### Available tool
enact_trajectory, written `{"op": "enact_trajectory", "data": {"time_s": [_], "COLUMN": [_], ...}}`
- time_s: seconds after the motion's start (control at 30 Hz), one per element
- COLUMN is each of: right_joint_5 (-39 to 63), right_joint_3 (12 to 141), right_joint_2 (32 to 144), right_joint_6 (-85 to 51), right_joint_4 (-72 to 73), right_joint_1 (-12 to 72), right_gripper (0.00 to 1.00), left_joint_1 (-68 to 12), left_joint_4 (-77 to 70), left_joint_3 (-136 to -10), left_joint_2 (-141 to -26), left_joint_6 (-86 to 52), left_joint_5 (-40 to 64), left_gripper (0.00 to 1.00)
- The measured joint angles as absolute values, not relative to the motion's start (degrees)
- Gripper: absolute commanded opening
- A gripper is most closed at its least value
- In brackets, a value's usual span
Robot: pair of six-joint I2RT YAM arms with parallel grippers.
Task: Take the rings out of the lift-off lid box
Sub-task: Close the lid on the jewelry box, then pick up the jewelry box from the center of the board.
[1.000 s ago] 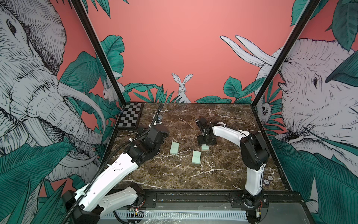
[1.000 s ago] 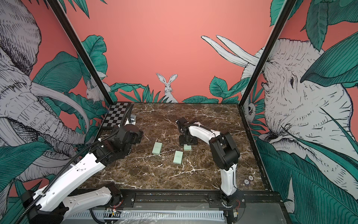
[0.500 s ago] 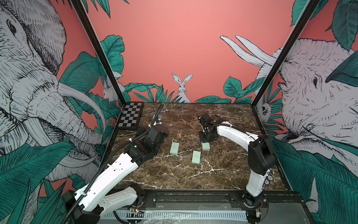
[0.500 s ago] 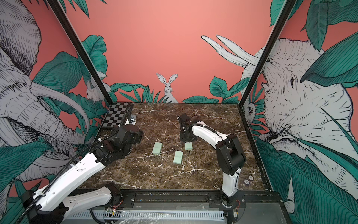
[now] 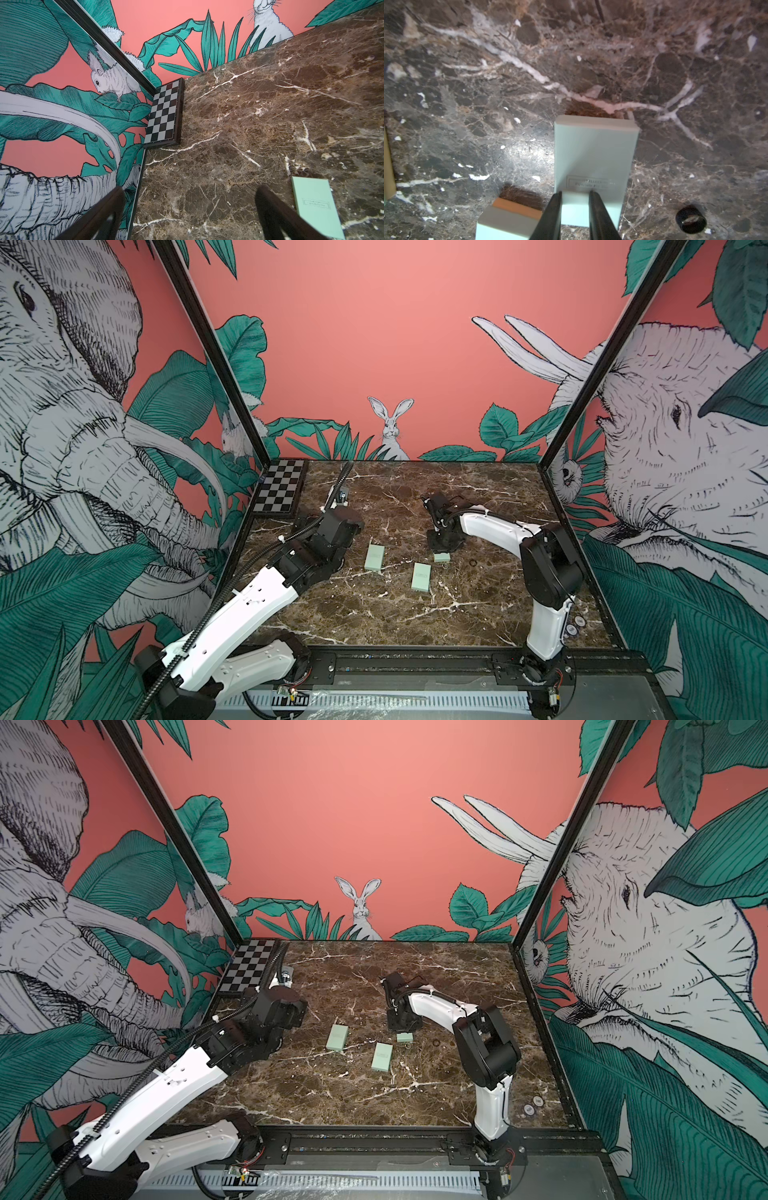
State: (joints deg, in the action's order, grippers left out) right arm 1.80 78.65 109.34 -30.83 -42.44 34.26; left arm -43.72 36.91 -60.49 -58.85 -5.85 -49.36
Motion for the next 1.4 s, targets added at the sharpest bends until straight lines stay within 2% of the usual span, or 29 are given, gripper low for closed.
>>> {"op": "enact_trajectory", "data": {"time_s": [0.13, 0.2, 0.27, 0.43, 0.6, 0.73, 0.9, 1.17, 1.4], "right_joint_5": [0.16, -1.52, -2.81, -5.15, -9.91, -8.12, -2.85, -7.51, -8.82], "right_joint_3": [78.48, 77.93, 77.49, 77.32, 74.04, 70.78, 58.59, 65.21, 66.76], "right_joint_2": [108.64, 107.37, 104.84, 97.23, 92.33, 91.39, 85.62, 91.83, 96.95], "right_joint_6": [-30.00, -29.41, -29.06, -28.99, -33.98, -37.87, -44.51, -48.69, -51.35], "right_joint_4": [-41.54, -41.23, -41.28, -41.15, -41.36, -40.82, -32.23, -35.20, -35.75], "right_joint_1": [34.26, 34.33, 34.50, 36.29, 40.10, 40.71, 41.39, 51.31, 54.17], "right_gripper": [0.56, 0.75, 0.99, 0.99, 0.99, 0.99, 0.99, 0.99, 0.96], "left_joint_1": [-43.72, -43.72, -43.72, -43.72, -41.95, -37.56, -35.44, -33.28, -32.58], "left_joint_4": [36.12, 35.29, 35.03, 34.52, 39.72, 41.93, 42.41, 42.22, 42.61], "left_joint_3": [-59.44, -58.22, -57.17, -56.77, -62.87, -64.38, -64.36, -62.52, -60.69], "left_joint_2": [-58.67, -58.11, -57.32, -55.29, -58.83, -59.96, -59.81, -62.78, -61.21], "left_joint_6": [-5.89, -6.09, -7.07, -10.83, -15.62, -18.13, -18.98, -18.85, -18.85], "left_joint_5": [-48.80, -48.12, -47.20, -43.51, -38.79, -35.81, -33.93, -32.56, -31.90], "left_gripper": [0.99, 0.99, 0.99, 0.99, 0.99, 1.00, 0.99, 0.99, 0.99]}}
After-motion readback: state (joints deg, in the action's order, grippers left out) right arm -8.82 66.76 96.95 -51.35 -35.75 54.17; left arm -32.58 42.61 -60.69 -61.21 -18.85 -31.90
